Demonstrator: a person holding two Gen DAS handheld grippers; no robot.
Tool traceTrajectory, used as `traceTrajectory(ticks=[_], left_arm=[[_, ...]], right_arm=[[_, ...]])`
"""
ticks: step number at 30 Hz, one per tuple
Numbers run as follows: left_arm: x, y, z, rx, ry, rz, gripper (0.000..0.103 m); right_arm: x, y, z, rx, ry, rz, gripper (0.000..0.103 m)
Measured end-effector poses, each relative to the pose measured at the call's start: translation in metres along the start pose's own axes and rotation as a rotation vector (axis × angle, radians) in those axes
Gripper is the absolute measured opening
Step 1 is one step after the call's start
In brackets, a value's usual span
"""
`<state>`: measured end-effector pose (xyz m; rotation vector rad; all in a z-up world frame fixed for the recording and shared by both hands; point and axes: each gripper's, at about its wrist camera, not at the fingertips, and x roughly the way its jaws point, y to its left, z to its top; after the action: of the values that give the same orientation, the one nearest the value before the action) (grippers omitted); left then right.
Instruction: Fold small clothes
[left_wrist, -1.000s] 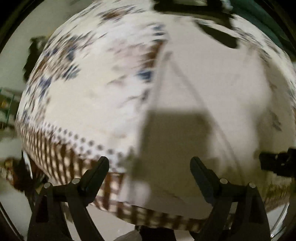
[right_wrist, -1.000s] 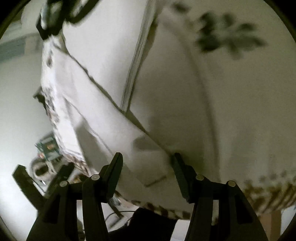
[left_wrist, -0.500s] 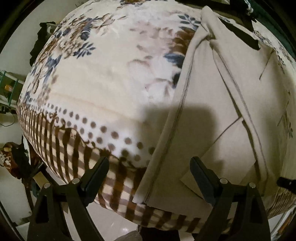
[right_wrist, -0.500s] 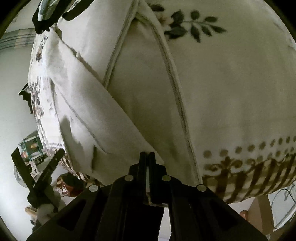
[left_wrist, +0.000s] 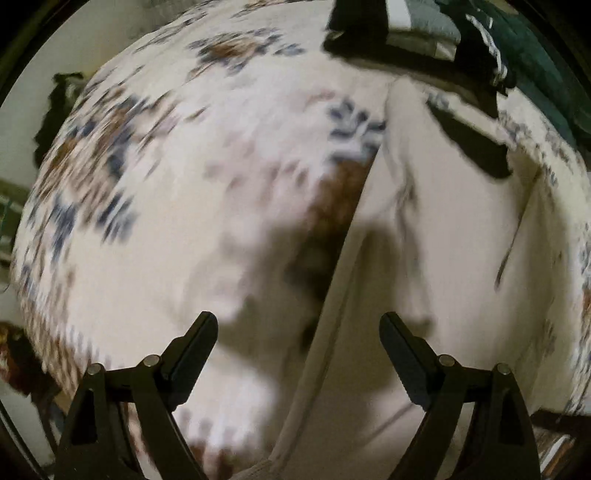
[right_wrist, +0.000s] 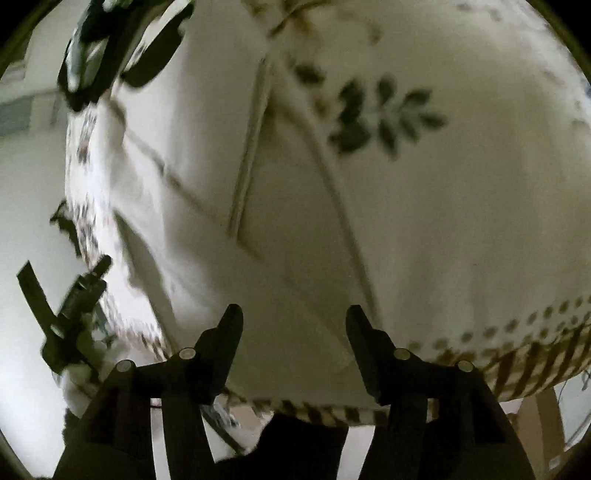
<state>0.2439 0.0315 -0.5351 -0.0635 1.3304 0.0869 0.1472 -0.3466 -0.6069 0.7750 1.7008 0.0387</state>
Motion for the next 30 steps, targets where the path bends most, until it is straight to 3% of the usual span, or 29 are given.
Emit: traceTrajectory(ticks=[2, 5, 12, 17, 19, 20, 21, 24, 30], left_arm=[[0.007, -0.005, 0.011, 0.037, -0.011, -0.020, 0.089], [0.018, 0.000, -0.006, 0.077, 0.040, -0.072, 0.089], [0.027, 0.053, -0.108, 0.018, 0.275, -0.143, 0.089], [0.030, 0.081, -0.152, -0.069, 0.354, -0.236, 0.088], [0.032, 0.082, -0.158, -0.090, 0.363, -0.256, 0.069], [0.032, 0.080, -0.159, -0.093, 0.362, -0.265, 0.039], [0.032, 0.079, -0.161, -0.092, 0.360, -0.269, 0.014], [0.029, 0.074, -0.160, -0.100, 0.361, -0.263, 0.005], [-0.003, 0.077, -0.128, -0.173, 0.353, -0.327, 0.004]], right_arm=[[-0.001, -0.011, 0.003, 0.016, 0.000, -0.032, 0.060], [0.007, -0.036, -0.007, 0.054, 0.059, -0.036, 0.060], [0.034, -0.074, -0.051, 0.105, 0.199, -0.016, 0.060], [0.047, -0.080, -0.064, 0.144, 0.219, 0.030, 0.057], [0.050, -0.076, -0.064, 0.150, 0.209, 0.028, 0.035], [0.050, -0.074, -0.064, 0.156, 0.203, 0.033, 0.016], [0.051, -0.070, -0.066, 0.166, 0.193, 0.042, 0.008], [0.046, -0.064, -0.074, 0.184, 0.155, 0.049, 0.006], [0.009, -0.057, -0.066, 0.184, 0.100, 0.094, 0.006]])
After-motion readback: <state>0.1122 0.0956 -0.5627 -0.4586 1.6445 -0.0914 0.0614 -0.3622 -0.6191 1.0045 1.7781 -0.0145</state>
